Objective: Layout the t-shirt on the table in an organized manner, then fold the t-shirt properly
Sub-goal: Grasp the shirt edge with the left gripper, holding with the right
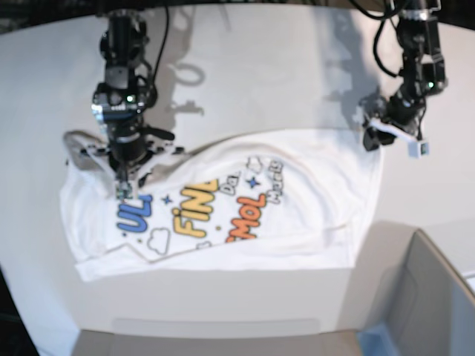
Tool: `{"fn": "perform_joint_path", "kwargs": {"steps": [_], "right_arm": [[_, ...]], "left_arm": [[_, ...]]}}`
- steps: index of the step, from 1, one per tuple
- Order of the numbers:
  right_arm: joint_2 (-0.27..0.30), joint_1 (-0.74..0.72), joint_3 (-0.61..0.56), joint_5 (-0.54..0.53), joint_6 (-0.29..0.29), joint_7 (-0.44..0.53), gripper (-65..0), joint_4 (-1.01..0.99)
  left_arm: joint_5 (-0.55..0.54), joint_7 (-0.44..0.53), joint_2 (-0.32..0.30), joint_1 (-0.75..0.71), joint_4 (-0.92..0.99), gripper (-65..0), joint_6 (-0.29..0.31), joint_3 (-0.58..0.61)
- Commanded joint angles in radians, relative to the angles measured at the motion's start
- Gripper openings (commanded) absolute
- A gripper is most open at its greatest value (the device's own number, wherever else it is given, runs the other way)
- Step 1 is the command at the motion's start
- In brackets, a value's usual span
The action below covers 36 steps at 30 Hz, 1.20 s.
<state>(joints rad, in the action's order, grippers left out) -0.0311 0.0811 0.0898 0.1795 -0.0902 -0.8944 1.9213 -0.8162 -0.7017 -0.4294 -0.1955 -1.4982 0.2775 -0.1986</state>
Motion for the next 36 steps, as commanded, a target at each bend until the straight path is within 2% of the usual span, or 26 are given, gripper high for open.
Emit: {"fn": "perform_joint_path", "kwargs": {"steps": [1,10,16,19,26,33,36], "right_arm": [[-0.002,-0.014,0.001,0.002,0.000,0.024,-65.0,0.016],[0.003,-0.014,0.001,0.004,0.000,0.024,-65.0,0.016],[0.004,-0.014,0.001,0.004,0.000,0.024,-65.0,0.017],[0.006,-0.001,0.001,0.004,0.000,0.028,-65.0,0.019],[0.003,0.001,0.001,0.004,0.000,0.028,-65.0,0.022],[-0.002,0.007,0.003,0.002,-0.001,0.033,-65.0,0.056],[-0.003,0.033,0.003,0.002,-0.001,0.093,-65.0,0.079]], "left_arm": [[-0.009,0.018,-0.015,0.009,0.014,-35.8,0.004,-0.011],[-0.005,0.023,-0.016,0.011,0.058,-35.8,-0.001,-0.012],[-0.005,0.023,-0.018,0.069,0.169,-36.2,-0.001,-0.011],[-0.005,0.015,-0.018,0.067,0.169,-41.2,0.002,0.000],[-0.007,0.012,-0.015,0.066,0.169,-59.2,0.002,0.000],[-0.015,0.012,-0.010,0.057,0.120,-65.0,0.004,-0.008],[-0.015,0.032,0.007,0.004,0.006,-65.0,0.004,-0.014]]}}
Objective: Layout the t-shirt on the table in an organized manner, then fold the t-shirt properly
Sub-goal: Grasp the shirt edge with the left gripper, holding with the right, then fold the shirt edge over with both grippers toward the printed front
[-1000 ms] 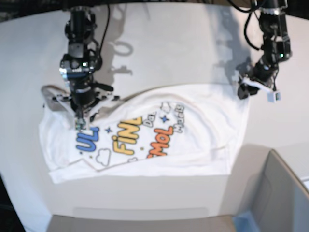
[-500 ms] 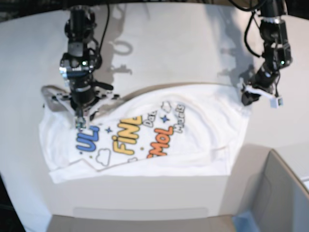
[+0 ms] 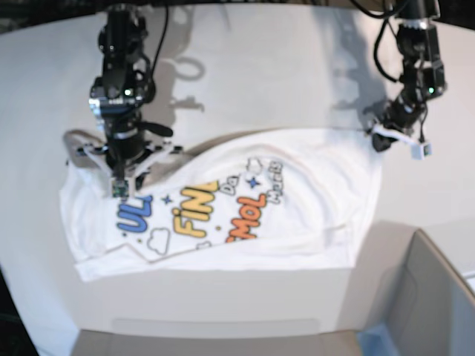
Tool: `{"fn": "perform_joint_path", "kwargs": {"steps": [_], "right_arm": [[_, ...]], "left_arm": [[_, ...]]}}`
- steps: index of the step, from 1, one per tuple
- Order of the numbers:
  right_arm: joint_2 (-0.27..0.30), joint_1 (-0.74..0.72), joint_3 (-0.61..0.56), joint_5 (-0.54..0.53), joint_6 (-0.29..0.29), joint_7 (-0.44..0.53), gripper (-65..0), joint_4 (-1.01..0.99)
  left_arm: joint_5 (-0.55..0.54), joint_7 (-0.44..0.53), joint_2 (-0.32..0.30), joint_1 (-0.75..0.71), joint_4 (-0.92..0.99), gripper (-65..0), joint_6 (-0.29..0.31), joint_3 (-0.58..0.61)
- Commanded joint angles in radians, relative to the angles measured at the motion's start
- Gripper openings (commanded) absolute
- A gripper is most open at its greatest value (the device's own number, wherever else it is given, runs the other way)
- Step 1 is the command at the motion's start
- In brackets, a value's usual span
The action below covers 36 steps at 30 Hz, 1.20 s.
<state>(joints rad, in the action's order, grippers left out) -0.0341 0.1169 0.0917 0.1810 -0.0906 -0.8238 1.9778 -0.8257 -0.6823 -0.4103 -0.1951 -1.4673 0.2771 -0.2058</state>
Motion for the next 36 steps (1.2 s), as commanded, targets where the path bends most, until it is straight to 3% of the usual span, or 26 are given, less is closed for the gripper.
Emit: {"fn": "perform_joint_path", "kwargs": {"steps": [1,7,13,21,28,32,36], "right_arm": [[0.000,0.011,0.001,0.001,-0.001,0.051,-65.0,0.027],[-0.002,0.106,0.001,0.001,-0.001,0.218,-65.0,0.036],[-0.031,0.192,0.036,0.001,-0.001,0.334,-65.0,0.038],[-0.108,0.278,0.156,-0.002,0.004,0.553,-65.0,0.038],[-0.099,0.297,0.170,-0.067,0.005,0.559,-65.0,0.031],[-0.096,0.272,0.170,-0.065,0.005,0.496,-65.0,0.031],[-0.046,0.231,0.167,-0.070,0.005,0.381,-65.0,0.031]], "left_arm": [[-0.005,0.025,-0.012,-0.008,-0.063,-65.0,0.004,-0.007],[-0.005,0.106,0.015,-0.088,-0.215,-65.0,0.003,-0.013],[-0.005,0.102,0.067,-0.151,-0.269,-65.0,0.004,-0.160],[-0.007,0.102,0.069,-0.241,-0.327,-65.0,0.004,-0.274],[-0.007,0.094,0.097,-0.254,-0.349,-65.0,0.001,-0.277],[-0.005,-0.023,0.098,-0.180,-0.347,-65.0,-0.002,-0.278],[0.001,-0.147,0.098,-0.082,-0.342,-65.0,-0.003,-0.281]]}}
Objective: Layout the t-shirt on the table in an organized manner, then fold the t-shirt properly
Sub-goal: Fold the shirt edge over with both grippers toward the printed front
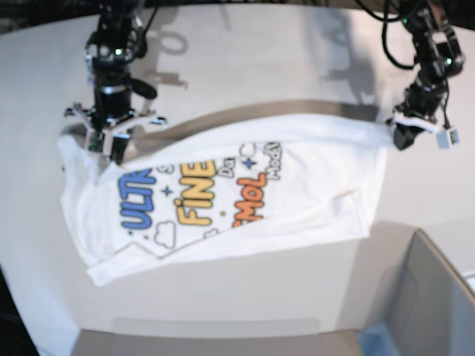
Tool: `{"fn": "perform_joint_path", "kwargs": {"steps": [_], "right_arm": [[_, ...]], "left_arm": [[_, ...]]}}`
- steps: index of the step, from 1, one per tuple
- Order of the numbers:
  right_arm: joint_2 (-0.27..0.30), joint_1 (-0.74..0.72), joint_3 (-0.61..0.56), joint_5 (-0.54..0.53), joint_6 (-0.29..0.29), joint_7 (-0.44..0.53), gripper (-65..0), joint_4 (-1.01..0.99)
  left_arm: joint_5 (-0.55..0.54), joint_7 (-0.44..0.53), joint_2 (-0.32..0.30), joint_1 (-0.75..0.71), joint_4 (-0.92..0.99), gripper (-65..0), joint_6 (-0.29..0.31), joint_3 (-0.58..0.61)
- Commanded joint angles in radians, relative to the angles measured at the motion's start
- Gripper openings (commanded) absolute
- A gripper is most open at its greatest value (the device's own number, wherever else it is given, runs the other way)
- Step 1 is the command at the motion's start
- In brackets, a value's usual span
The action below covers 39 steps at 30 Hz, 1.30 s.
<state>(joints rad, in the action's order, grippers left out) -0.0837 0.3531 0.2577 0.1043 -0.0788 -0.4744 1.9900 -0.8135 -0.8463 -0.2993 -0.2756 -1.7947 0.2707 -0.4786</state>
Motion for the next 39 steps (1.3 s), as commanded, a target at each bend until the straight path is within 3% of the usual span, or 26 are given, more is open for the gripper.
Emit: {"fn": "perform_joint_path", "kwargs": {"steps": [1,13,25,30,34,39], "right_arm": [[0.012,-0.021,0.001,0.005,-0.006,0.007,-65.0,0.019],[0.046,-0.136,-0.001,0.005,-0.005,-0.151,-65.0,0.002],[0.066,-0.222,-0.001,0.005,-0.005,-0.159,-65.0,-0.117],[0.066,-0.245,-0.001,0.005,-0.005,-0.159,-65.0,-0.162],[0.066,-0.263,-0.001,0.005,-0.005,-0.159,-65.0,-0.196],[0.066,-0.286,-0.001,0.007,-0.005,-0.159,-65.0,-0.235]], "left_arm": [[-0.011,-0.001,-0.013,0.020,-0.007,-65.0,0.003,-0.009],[-0.010,-0.029,-0.019,0.210,0.203,-65.0,0.002,-0.002],[-0.007,-0.032,-0.024,0.316,0.264,-65.0,0.002,0.001],[0.115,-0.121,-0.027,0.418,0.266,-65.0,0.002,0.007],[0.243,-0.124,-0.016,0.471,0.295,-65.0,0.003,0.088],[0.303,-0.110,-0.015,0.513,0.393,-65.0,0.005,0.123]]}}
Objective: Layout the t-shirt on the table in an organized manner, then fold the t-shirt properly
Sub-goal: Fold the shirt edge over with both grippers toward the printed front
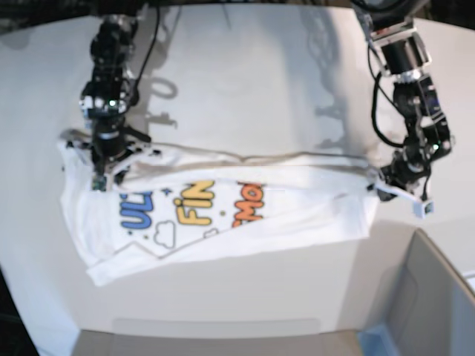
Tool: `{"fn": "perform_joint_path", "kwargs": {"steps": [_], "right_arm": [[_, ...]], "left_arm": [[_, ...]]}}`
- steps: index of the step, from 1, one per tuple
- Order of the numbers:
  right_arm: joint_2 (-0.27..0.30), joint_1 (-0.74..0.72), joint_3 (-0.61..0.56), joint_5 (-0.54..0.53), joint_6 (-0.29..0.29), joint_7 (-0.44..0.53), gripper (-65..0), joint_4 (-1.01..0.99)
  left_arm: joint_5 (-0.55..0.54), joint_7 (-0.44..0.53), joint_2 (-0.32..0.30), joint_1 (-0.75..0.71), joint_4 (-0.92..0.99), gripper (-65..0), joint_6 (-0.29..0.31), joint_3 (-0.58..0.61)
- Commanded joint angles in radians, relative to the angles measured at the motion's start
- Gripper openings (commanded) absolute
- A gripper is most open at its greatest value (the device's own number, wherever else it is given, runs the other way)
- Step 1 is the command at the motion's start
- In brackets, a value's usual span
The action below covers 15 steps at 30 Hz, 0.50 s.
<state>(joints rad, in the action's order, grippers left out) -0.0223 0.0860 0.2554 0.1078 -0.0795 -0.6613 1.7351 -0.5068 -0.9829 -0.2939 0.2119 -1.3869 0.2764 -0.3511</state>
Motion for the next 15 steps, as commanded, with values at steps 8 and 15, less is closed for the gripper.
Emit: {"fn": "perform_joint_path", "kwargs": {"steps": [8,15], "right_arm": [[0.005,-0.042,0.002,0.003,-0.004,0.028,-65.0,-0.002],[0.005,-0.070,0.002,0.003,-0.004,0.030,-65.0,-0.007]], "left_arm": [[-0.005,0.131,-0.020,0.024,0.042,-65.0,-0.001,-0.004],[-0.003,0.134,-0.020,0.076,0.050,-65.0,0.001,0.001]]}}
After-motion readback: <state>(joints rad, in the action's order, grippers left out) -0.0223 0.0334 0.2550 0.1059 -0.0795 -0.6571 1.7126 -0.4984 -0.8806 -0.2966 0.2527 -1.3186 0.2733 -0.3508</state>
